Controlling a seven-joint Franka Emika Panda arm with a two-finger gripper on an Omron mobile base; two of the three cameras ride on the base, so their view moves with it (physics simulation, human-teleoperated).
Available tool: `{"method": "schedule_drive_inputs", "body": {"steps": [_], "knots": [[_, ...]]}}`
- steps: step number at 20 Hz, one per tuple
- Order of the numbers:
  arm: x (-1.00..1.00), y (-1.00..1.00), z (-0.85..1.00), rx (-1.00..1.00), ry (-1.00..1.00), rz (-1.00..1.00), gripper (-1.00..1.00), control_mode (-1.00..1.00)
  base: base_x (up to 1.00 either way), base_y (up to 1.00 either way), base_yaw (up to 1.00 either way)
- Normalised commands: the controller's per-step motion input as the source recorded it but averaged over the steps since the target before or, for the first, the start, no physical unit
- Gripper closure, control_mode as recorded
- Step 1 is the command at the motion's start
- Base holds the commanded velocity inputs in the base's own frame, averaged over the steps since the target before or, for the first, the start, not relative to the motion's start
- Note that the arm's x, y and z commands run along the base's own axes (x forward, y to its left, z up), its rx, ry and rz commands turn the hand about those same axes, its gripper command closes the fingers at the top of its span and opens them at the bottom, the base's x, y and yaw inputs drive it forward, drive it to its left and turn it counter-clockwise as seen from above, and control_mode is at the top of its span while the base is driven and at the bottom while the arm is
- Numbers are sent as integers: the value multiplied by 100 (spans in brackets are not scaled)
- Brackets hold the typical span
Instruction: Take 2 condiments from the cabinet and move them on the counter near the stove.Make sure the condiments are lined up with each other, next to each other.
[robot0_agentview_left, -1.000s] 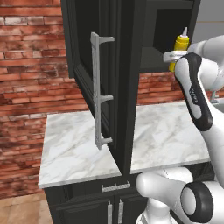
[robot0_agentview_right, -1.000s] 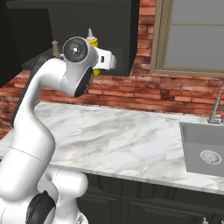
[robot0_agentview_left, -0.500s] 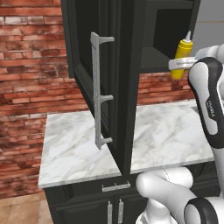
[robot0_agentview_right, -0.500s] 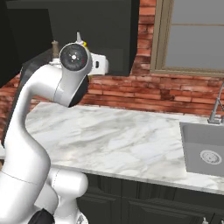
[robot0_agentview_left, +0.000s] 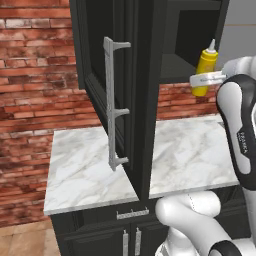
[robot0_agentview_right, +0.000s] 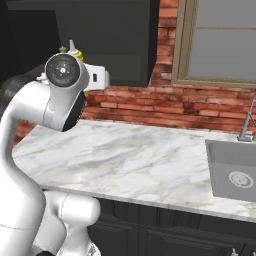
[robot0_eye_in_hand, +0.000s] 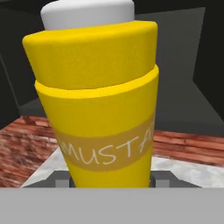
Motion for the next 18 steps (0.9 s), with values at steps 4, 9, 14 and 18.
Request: {"method": "schedule_drive_inputs", "body": {"steps": [4, 9, 14, 18], "knots": [[-59, 0, 0, 0, 0, 0, 100, -100, 0, 0, 0], [-49, 0, -6, 0, 0, 0, 100, -100, 0, 0, 0], [-27, 7, -16, 0, 0, 0, 100, -100, 0, 0, 0], [-19, 10, -31, 0, 0, 0, 100, -100, 0, 0, 0]]}}
